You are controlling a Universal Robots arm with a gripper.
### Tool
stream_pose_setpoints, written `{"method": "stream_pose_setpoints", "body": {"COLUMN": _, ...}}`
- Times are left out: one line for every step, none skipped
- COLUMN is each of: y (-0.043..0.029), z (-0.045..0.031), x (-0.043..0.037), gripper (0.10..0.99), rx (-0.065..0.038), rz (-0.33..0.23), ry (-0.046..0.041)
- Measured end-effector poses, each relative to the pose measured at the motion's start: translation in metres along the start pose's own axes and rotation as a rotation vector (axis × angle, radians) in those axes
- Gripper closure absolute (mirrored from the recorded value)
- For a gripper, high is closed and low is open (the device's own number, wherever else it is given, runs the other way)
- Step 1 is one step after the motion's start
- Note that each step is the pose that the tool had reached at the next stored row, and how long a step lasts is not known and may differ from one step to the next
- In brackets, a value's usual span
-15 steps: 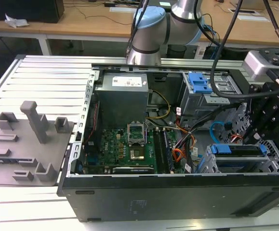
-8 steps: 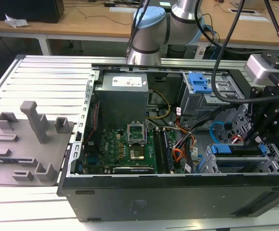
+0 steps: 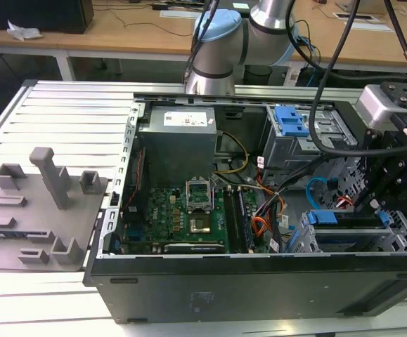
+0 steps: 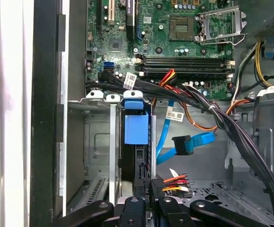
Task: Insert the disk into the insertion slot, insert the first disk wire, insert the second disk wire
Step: 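Insert the first disk wire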
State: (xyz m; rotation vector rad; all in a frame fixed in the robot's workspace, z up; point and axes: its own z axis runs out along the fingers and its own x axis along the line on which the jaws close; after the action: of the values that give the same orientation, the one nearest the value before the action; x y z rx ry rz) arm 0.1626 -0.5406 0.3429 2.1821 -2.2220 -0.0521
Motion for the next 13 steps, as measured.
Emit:
{"method": "stream_pose_setpoints", "body": {"y": -0.0002, "z": 0.0005, "x": 0.0000, "gripper": 0.914, "rx": 0.000, "rz": 0.000, "ry": -0.0006}}
{"method": "stream_pose_setpoints", "body": {"y": -0.0003, "z": 0.0012, "x": 0.0000, "gripper": 0.914, "rx": 0.000, "rz": 0.000, "ry": -0.0005}}
{"method": "stream_pose_setpoints", "body": {"y": -0.0004, "z": 0.0016, "x": 0.0002, "gripper": 0.914, "rx": 0.000, "rz": 0.000, "ry": -0.0007}}
{"method": "stream_pose_setpoints", "body": {"y": -0.0004, "z": 0.0016, "x": 0.0003, "gripper": 0.914, "rx": 0.000, "rz": 0.000, "ry": -0.0008}}
{"method": "stream_pose_setpoints", "body": {"y": -0.0004, "z": 0.0013, "x": 0.0004, "gripper": 0.914, "rx": 0.000, "rz": 0.000, "ry": -0.0004}}
{"method": "stream_pose_setpoints", "body": {"y": -0.0003, "z": 0.0008, "x": 0.0004, "gripper": 0.914, "rx": 0.000, "rz": 0.000, "ry": -0.0007}}
{"method": "stream_pose_setpoints", "body": {"y": -0.0003, "z": -0.0001, "x": 0.0004, "gripper": 0.914, "rx": 0.000, "rz": 0.000, "ry": -0.0005}}
{"method": "stream_pose_setpoints", "body": {"y": -0.0002, "z": -0.0002, "x": 0.0009, "gripper": 0.914, "rx": 0.000, "rz": 0.000, "ry": -0.0003}}
{"method": "stream_pose_setpoints", "body": {"y": -0.0001, "z": -0.0002, "x": 0.0013, "gripper": 0.914, "rx": 0.000, "rz": 0.000, "ry": -0.0003}}
{"method": "stream_pose_setpoints", "body": {"y": 0.0000, "z": -0.0002, "x": 0.0020, "gripper": 0.914, "rx": 0.000, "rz": 0.000, "ry": -0.0004}}
{"method": "stream_pose_setpoints", "body": {"y": 0.0001, "z": -0.0001, "x": 0.0029, "gripper": 0.914, "rx": 0.000, "rz": 0.000, "ry": -0.0003}}
{"method": "stream_pose_setpoints", "body": {"y": -0.0001, "z": 0.0007, "x": 0.0048, "gripper": 0.914, "rx": 0.000, "rz": 0.000, "ry": -0.0011}}
{"method": "stream_pose_setpoints", "body": {"y": -0.0001, "z": 0.0013, "x": 0.0052, "gripper": 0.914, "rx": 0.000, "rz": 0.000, "ry": -0.0019}}
